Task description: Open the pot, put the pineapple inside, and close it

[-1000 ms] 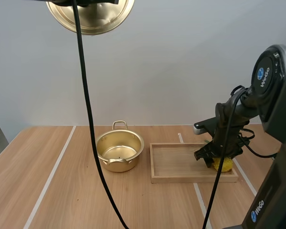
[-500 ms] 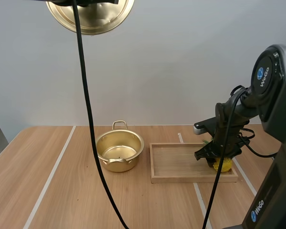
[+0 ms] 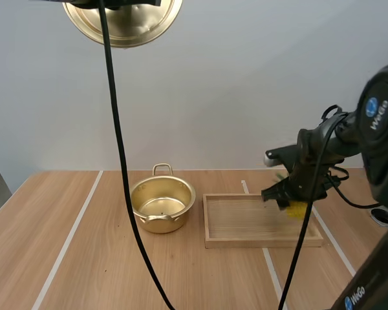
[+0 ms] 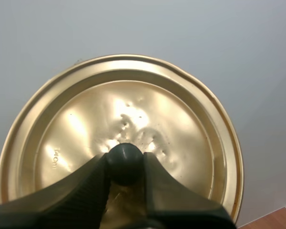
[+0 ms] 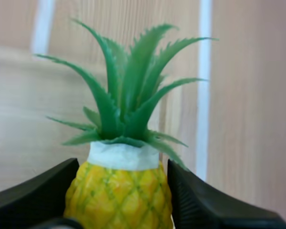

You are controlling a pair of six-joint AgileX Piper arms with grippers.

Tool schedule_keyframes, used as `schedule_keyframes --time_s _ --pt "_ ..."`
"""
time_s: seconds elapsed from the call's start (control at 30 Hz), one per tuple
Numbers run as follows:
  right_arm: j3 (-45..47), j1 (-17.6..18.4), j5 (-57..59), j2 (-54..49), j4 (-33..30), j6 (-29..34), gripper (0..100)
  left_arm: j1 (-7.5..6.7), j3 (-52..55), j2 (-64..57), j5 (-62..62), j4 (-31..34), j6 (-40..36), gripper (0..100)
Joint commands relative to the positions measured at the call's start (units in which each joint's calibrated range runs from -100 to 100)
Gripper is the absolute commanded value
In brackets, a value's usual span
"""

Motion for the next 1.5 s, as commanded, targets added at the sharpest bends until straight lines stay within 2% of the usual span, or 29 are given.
schedule_keyframes --time_s 0.0,0.13,0.27,0.6,1.0,1.27,1.47 --pt "-0.02 -0.05 -6.29 -8.02 2.95 -0.34 0 -0.12 -0.51 -0.1 -1.31 -0.56 -0.53 0" --pt "-0.02 -0.05 -11.91 -17.29 5.14 -0.34 0 -0.12 -0.51 -0.1 -1.31 -0.56 -0.53 0" --pt "-0.02 -0.05 -12.74 -25.46 7.88 -0.34 0 -0.12 -0.51 -0.1 -1.31 -0.56 -0.53 0" --pt "-0.02 -0.05 -12.37 -36.51 13.55 -0.34 0 -0.12 -0.51 -0.1 -1.31 -0.56 -0.53 0" --pt "-0.02 0.17 -14.78 -37.52 17.76 -0.46 0 -0.12 -0.51 -0.1 -1.31 -0.56 -0.53 0" --pt "-0.02 7.0 -19.25 -35.29 17.76 -3.03 0 -0.12 -0.51 -0.1 -1.31 -0.56 -0.53 0" --pt "-0.02 8.4 -22.01 -29.25 17.76 -4.97 0 -0.12 -0.51 -0.1 -1.31 -0.56 -0.53 0"
